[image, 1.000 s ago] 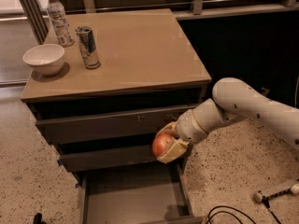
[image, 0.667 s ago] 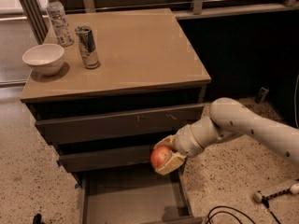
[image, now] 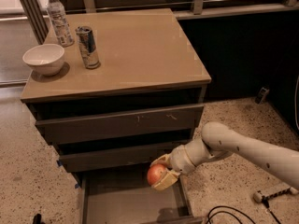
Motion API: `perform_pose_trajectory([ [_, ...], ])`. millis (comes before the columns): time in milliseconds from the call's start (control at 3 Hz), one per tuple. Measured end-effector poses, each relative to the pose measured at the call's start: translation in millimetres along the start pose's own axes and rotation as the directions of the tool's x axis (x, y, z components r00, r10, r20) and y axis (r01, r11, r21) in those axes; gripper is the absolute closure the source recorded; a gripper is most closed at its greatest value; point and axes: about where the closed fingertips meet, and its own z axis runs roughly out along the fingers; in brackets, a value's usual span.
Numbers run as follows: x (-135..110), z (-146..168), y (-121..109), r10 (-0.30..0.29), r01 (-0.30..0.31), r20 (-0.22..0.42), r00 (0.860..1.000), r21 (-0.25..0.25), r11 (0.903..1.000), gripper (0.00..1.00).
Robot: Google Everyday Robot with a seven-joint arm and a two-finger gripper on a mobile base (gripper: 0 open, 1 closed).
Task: Place apple into bottom drawer
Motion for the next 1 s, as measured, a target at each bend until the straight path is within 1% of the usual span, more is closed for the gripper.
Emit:
perform_pose_trajectory([
  [333,0,0,0,0.000,0.000,0.000,1.000,0.000,1.0000,1.00],
  [667,32,30,-13,-0.058,0.058,-0.018,0.998,0.031,0.9978,1.00],
  [1000,94,76,-52,-0.085,0.093,-0.059,0.995,0.142,0.9855,1.00],
])
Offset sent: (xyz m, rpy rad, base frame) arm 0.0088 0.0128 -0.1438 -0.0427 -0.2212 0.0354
